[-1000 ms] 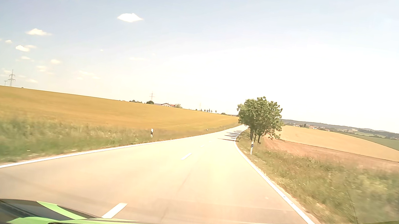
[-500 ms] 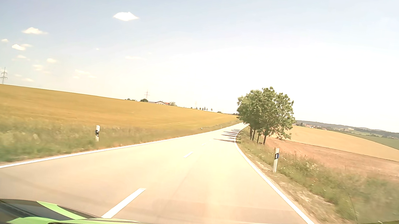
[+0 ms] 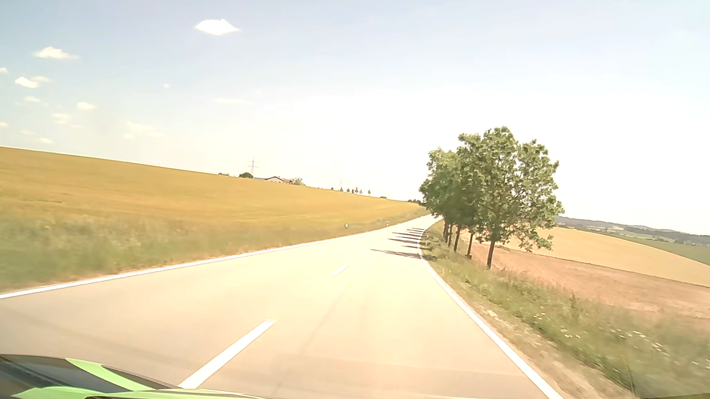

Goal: Follow the waypoints while adhering to traffic rules and regulations

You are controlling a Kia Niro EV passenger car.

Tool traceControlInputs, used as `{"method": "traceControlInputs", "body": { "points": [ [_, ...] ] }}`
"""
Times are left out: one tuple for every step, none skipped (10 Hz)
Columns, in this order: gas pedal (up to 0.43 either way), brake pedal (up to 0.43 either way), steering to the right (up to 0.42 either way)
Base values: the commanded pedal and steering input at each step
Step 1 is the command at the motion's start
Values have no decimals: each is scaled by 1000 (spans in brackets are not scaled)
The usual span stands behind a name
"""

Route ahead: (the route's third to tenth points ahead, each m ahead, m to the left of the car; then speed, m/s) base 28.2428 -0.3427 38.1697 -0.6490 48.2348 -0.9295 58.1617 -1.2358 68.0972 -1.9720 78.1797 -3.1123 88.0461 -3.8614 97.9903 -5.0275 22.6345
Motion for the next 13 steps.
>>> {"method": "traceControlInputs", "body": {
  "points": [
    [220, 0, 6],
    [248, 0, 6],
    [260, 0, 6],
    [260, 0, 6],
    [260, 0, 6],
    [260, 0, 6],
    [260, 0, 6],
    [260, 0, 8],
    [240, 0, 9],
    [228, 0, 9],
    [228, 0, 9],
    [228, 0, 9],
    [228, 0, 8]
  ]
}}
